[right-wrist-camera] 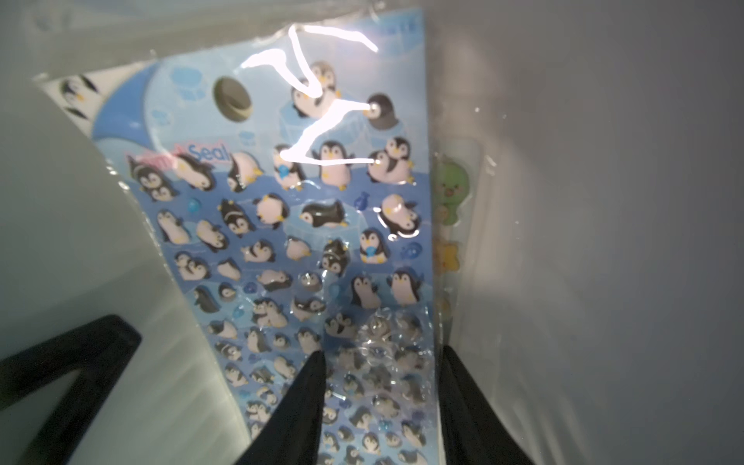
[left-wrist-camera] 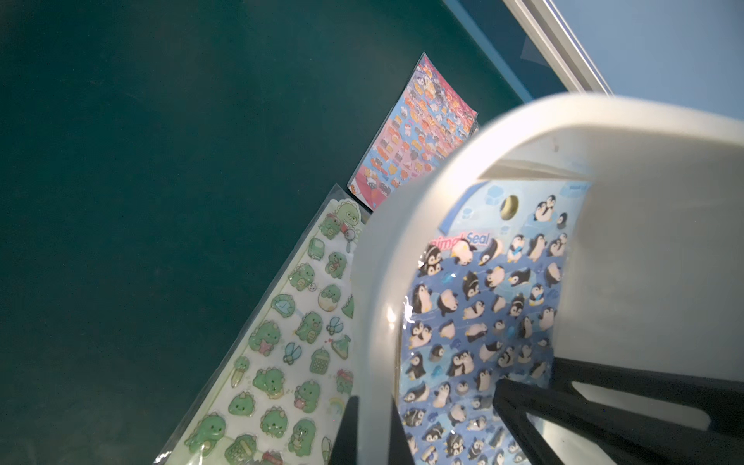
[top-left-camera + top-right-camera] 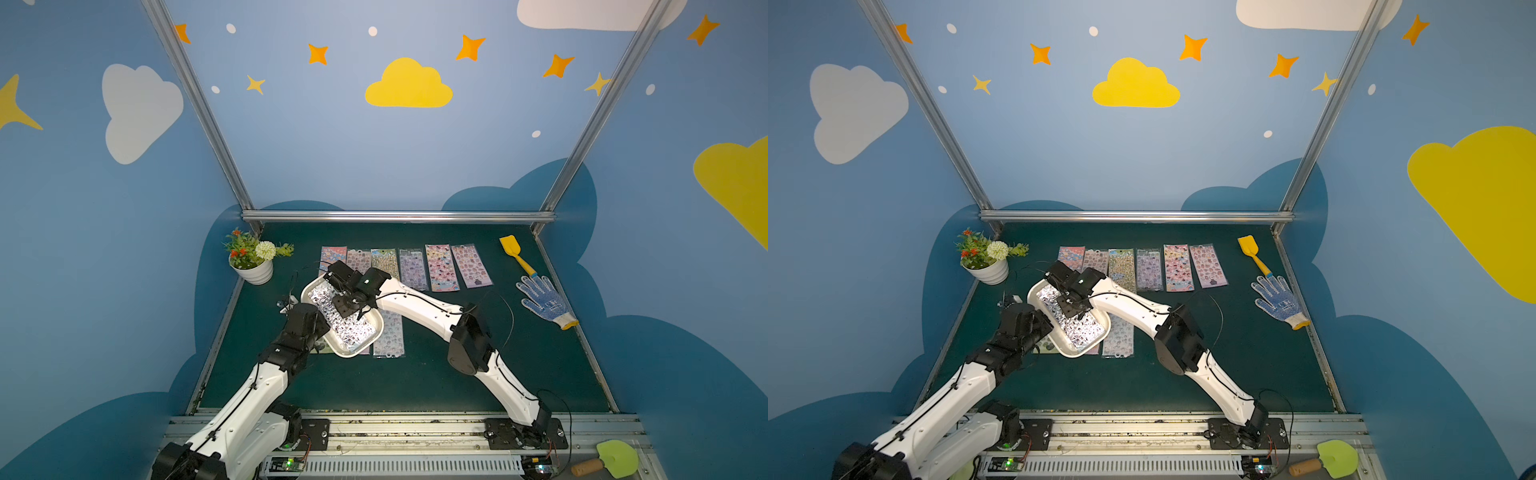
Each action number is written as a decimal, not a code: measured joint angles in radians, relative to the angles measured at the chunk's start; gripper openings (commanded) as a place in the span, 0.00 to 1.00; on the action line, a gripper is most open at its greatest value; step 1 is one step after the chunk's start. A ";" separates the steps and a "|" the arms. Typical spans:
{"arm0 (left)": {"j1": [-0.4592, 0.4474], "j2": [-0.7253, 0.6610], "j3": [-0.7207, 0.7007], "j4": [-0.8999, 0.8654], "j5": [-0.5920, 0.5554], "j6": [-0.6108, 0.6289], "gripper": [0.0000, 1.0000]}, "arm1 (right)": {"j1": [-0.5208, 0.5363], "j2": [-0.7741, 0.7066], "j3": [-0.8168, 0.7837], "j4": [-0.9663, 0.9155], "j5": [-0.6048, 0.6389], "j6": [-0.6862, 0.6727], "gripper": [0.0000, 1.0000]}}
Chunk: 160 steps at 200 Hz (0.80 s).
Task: Take the stickers out of the storage box
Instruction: Pick up the sticker from the storage box.
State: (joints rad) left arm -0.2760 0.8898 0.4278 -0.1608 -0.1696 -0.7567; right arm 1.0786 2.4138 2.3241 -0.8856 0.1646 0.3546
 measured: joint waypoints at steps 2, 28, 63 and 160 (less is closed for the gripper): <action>0.000 0.000 0.000 0.000 0.000 0.000 0.04 | -0.001 0.000 0.000 0.000 -0.004 0.001 0.39; 0.000 0.000 0.000 -0.006 -0.001 0.000 0.04 | -0.005 -0.015 -0.031 0.024 -0.059 -0.002 0.33; 0.000 0.000 0.000 -0.005 0.000 0.000 0.04 | -0.013 -0.071 -0.111 0.065 -0.130 -0.019 0.26; 0.000 0.000 0.000 -0.003 -0.004 0.000 0.04 | -0.018 -0.202 -0.273 0.191 -0.296 -0.040 0.21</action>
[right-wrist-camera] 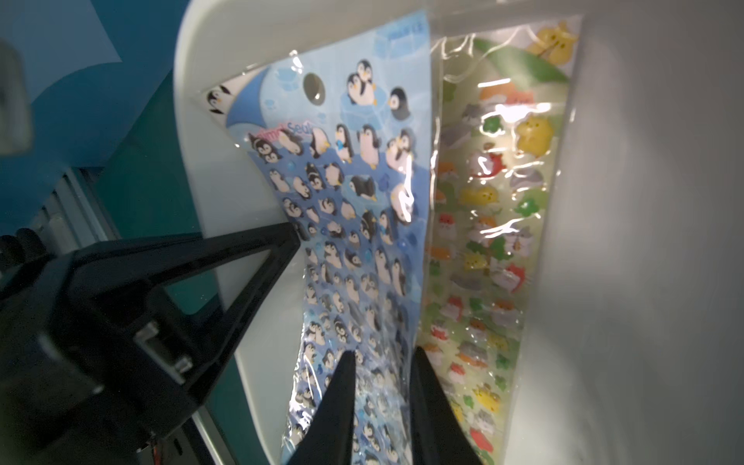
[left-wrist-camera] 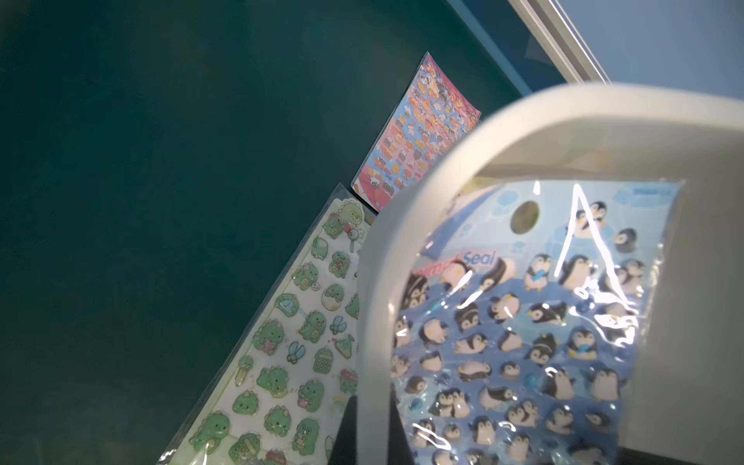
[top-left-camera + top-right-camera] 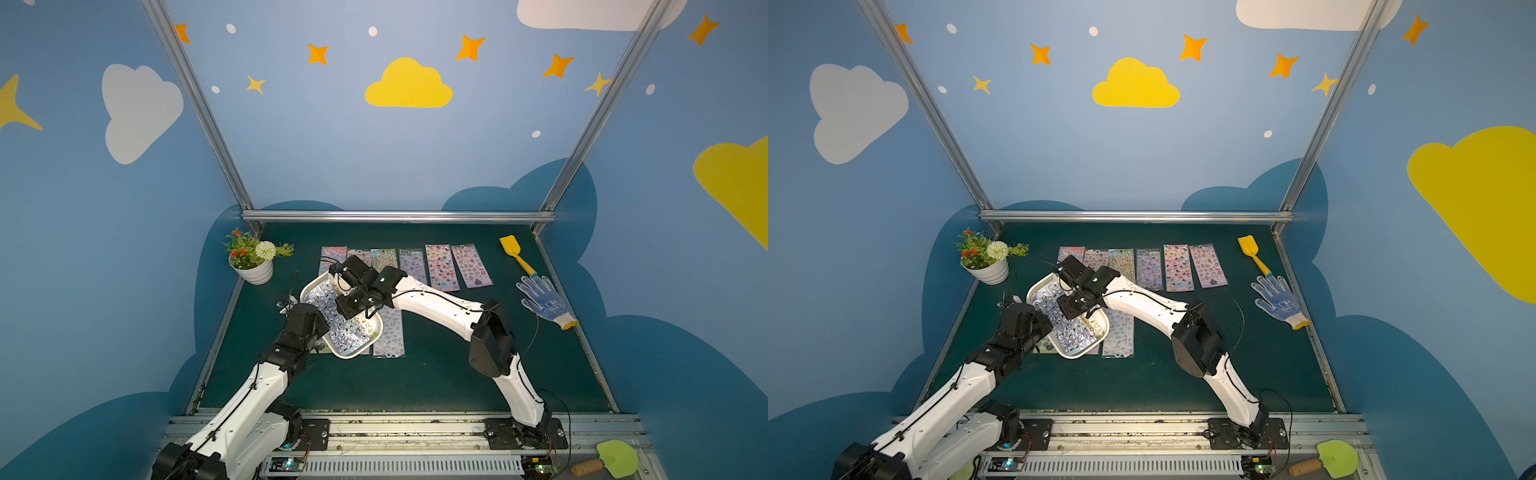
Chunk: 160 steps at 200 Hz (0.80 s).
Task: Take the stickers out of the storage box
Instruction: Pick up the sticker from the storage box.
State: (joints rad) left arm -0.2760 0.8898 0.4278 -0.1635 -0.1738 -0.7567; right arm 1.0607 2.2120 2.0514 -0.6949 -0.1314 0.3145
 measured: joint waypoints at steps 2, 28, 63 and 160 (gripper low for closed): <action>0.000 0.000 0.000 0.000 0.000 0.000 0.04 | -0.001 -0.001 -0.001 0.002 -0.003 0.000 0.21; 0.000 0.000 0.000 0.000 -0.001 0.000 0.04 | -0.007 -0.010 -0.011 0.019 -0.034 0.001 0.17; 0.000 0.000 0.000 0.000 -0.001 0.000 0.04 | -0.016 -0.018 -0.021 0.029 -0.052 0.004 0.10; 0.000 0.000 0.000 -0.002 -0.005 0.000 0.04 | -0.023 -0.019 -0.031 0.056 -0.125 0.027 0.10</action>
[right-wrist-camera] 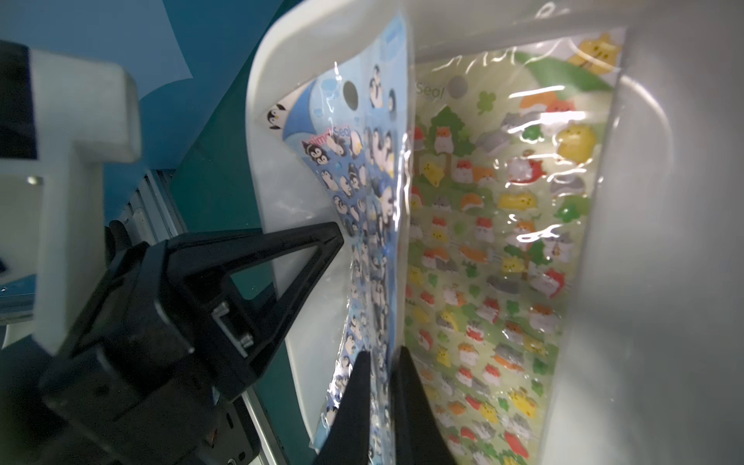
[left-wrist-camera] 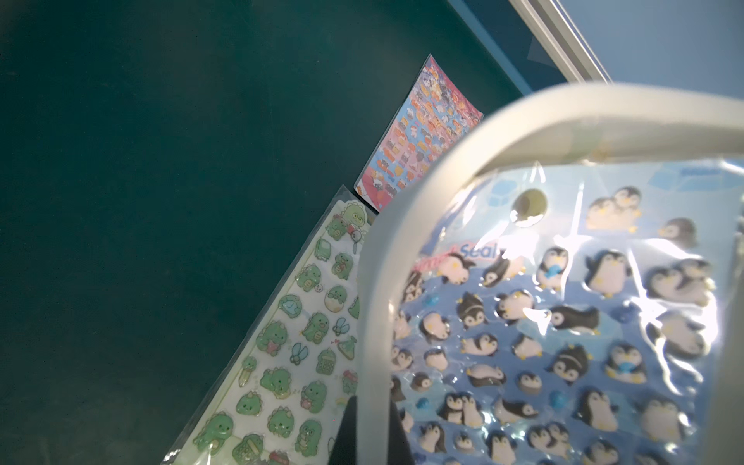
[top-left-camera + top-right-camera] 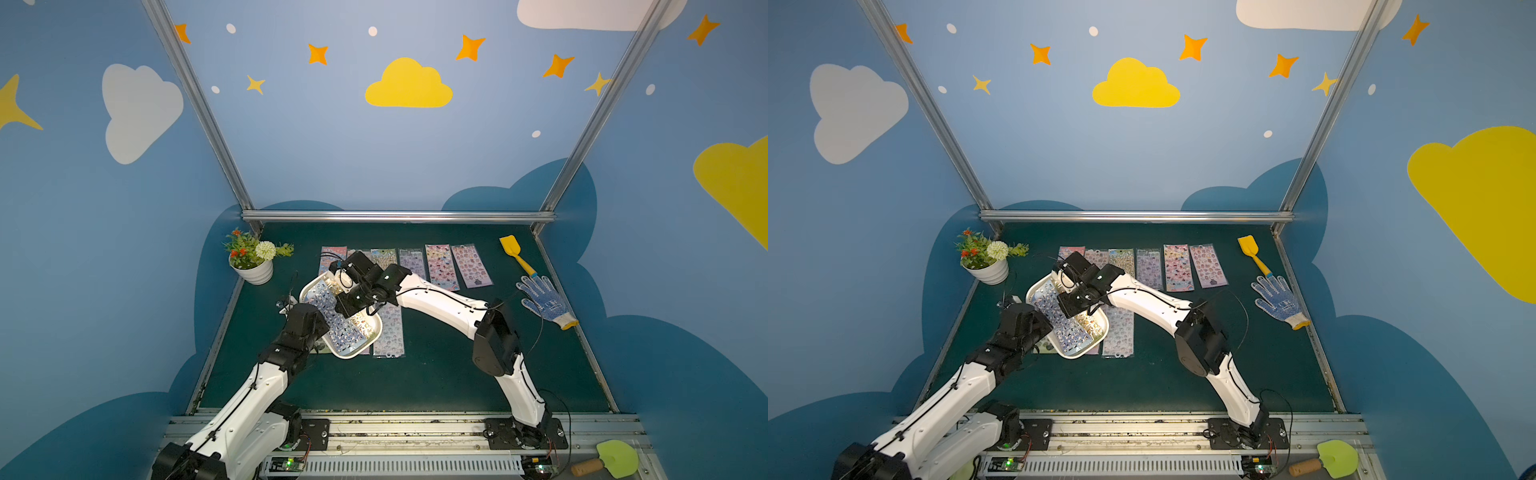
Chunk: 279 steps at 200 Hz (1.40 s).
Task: Take the stickers out of the storage box
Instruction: Pick up the sticker from the storage box.
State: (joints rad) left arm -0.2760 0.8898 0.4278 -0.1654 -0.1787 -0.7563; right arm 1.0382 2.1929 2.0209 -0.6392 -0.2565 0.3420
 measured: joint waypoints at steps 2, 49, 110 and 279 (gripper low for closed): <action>0.000 0.000 0.000 0.000 0.000 0.000 0.04 | -0.001 0.000 0.000 0.001 -0.001 0.001 0.09; 0.000 0.000 0.000 0.000 -0.004 0.001 0.04 | -0.012 -0.001 -0.009 0.011 -0.003 0.019 0.00; -0.001 0.009 0.017 -0.007 -0.008 0.007 0.04 | -0.024 -0.089 -0.082 0.016 0.000 0.024 0.00; 0.020 0.070 0.280 -0.286 0.020 0.023 0.04 | -0.371 -0.904 -0.674 0.126 -0.111 0.115 0.00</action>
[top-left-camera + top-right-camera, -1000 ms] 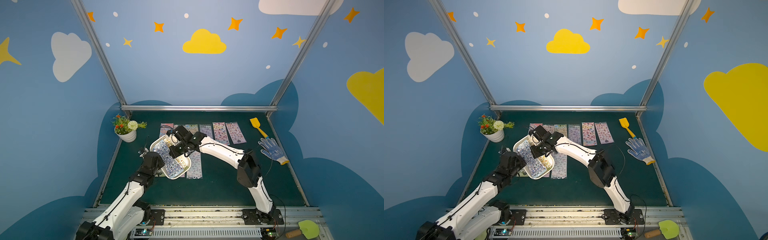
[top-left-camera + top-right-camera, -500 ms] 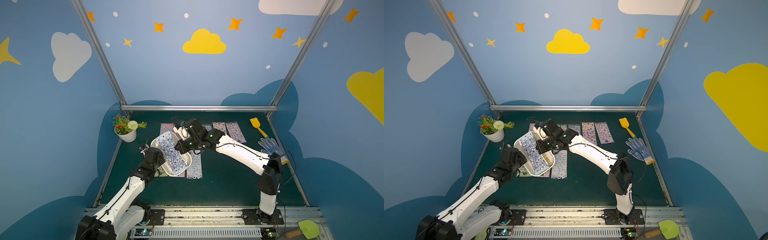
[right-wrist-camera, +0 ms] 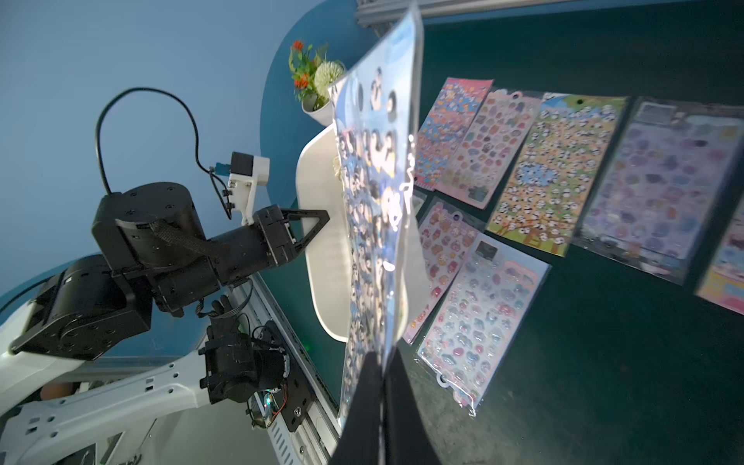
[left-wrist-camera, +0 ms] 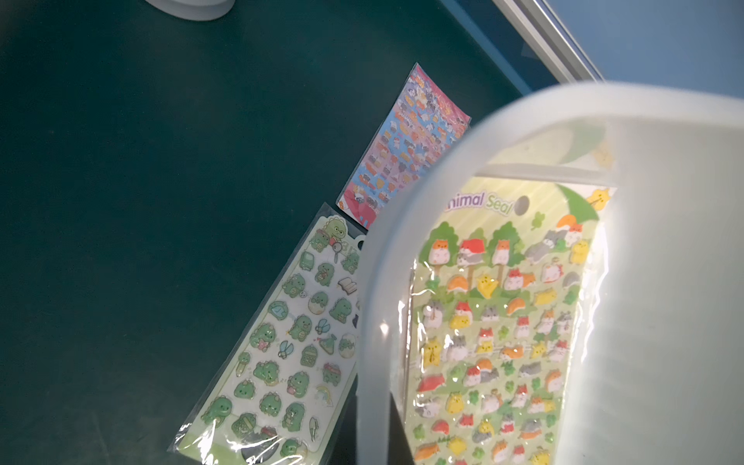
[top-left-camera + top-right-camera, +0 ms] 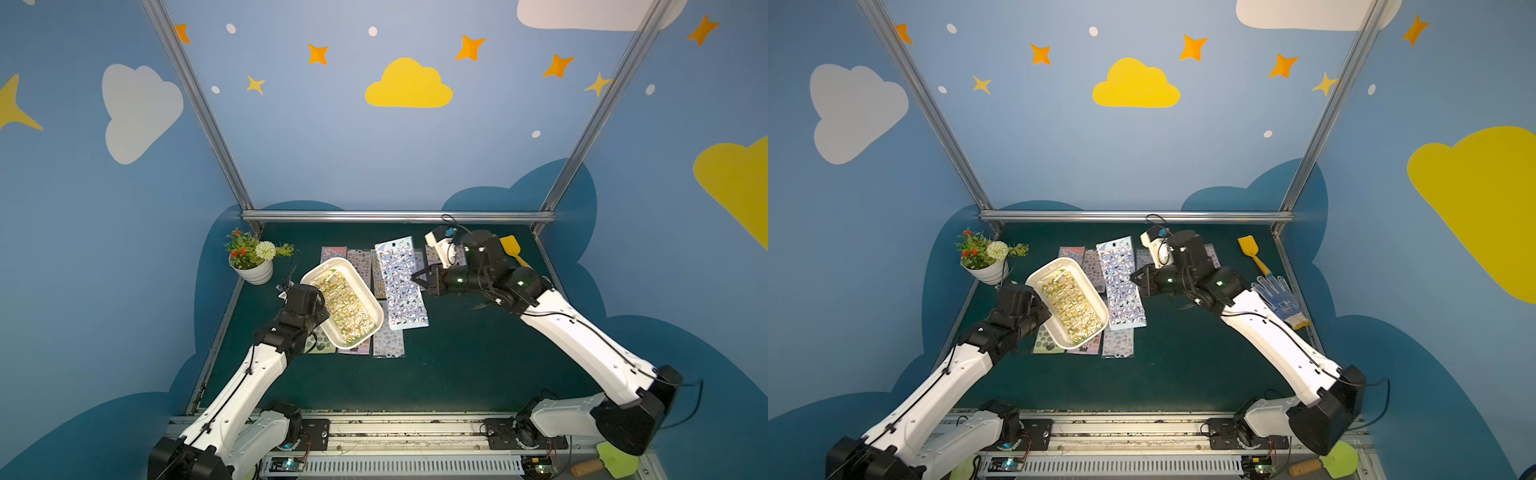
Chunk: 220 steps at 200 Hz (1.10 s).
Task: Take the stickers out of the storage box
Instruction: Pick up the sticker from the storage box, then place the sticker at the center of the board.
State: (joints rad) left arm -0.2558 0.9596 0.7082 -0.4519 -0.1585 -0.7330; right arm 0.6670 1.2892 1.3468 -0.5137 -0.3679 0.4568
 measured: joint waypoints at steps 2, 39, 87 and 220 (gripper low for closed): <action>0.002 -0.002 0.005 -0.007 0.001 0.002 0.04 | -0.012 -0.009 -0.006 0.000 -0.005 0.000 0.00; 0.032 -0.023 0.107 -0.106 0.043 0.047 0.04 | -0.213 -0.125 -0.135 -0.008 -0.107 0.014 0.00; 0.039 -0.031 0.185 -0.181 0.124 0.114 0.04 | -0.372 -0.133 -0.358 0.047 -0.247 0.066 0.00; 0.051 -0.083 0.133 -0.225 0.206 0.213 0.04 | -0.378 0.327 -0.417 0.196 -0.377 -0.021 0.00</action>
State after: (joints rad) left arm -0.2050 0.8764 0.8413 -0.6773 0.0479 -0.5198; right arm 0.2886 1.6161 0.9298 -0.3180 -0.7452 0.4362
